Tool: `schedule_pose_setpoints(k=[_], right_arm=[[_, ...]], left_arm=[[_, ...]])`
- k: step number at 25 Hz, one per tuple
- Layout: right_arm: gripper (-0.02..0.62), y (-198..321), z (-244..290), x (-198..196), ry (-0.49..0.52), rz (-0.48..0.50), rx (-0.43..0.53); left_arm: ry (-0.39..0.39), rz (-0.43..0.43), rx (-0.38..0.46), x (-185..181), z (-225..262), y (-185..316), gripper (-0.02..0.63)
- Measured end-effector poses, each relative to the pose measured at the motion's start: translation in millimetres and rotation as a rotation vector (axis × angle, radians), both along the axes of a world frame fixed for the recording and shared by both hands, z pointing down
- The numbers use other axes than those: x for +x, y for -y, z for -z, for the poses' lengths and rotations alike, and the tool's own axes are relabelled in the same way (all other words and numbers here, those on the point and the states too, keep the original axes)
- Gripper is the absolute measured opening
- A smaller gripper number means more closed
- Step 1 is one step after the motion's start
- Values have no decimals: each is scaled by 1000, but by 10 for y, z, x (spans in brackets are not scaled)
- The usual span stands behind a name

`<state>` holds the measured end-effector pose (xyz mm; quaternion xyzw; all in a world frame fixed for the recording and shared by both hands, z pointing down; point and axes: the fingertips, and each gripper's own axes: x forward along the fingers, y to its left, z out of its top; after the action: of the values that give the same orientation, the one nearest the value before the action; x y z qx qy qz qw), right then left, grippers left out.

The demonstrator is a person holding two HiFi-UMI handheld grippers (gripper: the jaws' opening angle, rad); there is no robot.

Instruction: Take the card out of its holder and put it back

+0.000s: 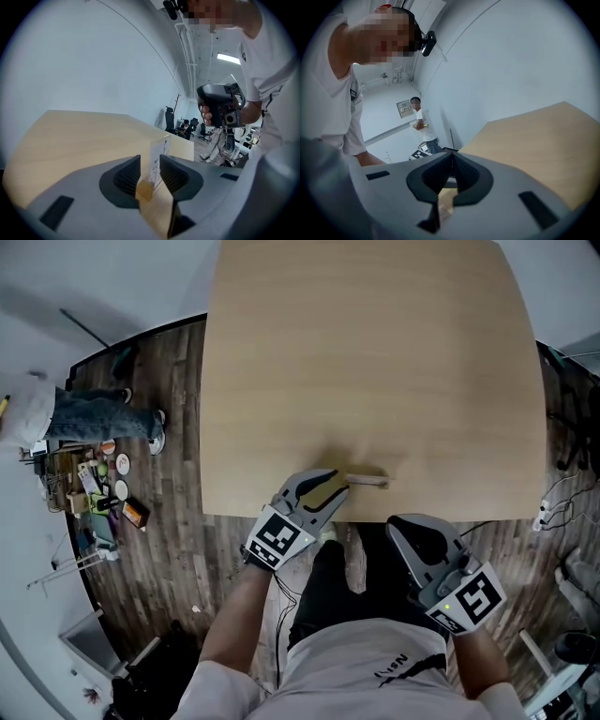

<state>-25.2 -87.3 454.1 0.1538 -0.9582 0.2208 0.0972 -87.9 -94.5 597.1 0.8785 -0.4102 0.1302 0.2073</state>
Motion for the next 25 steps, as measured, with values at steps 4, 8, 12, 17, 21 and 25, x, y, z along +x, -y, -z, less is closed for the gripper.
schedule_pose_setpoints(k=[4, 8, 12, 17, 21, 25], right_arm=[[14, 32, -158, -14, -15, -13, -21], [14, 38, -260, -18, -24, -31, -35], [14, 20, -315, 2, -28, -45, -39], [14, -4, -376, 2, -40, -58, -42], [14, 6, -361, 15, -43, -70, -42], [14, 2, -334, 46, -42, -81, -40]], left_arm=[[-2, -98, 13, 97, -83, 72, 121], [-9, -182, 30, 206, -100, 129, 121], [-15, -245, 44, 295, -108, 147, 93], [-20, -281, 55, 326, -117, 146, 64], [-28, -286, 63, 335, -86, 149, 28], [-39, -281, 72, 332, -25, 178, 26]])
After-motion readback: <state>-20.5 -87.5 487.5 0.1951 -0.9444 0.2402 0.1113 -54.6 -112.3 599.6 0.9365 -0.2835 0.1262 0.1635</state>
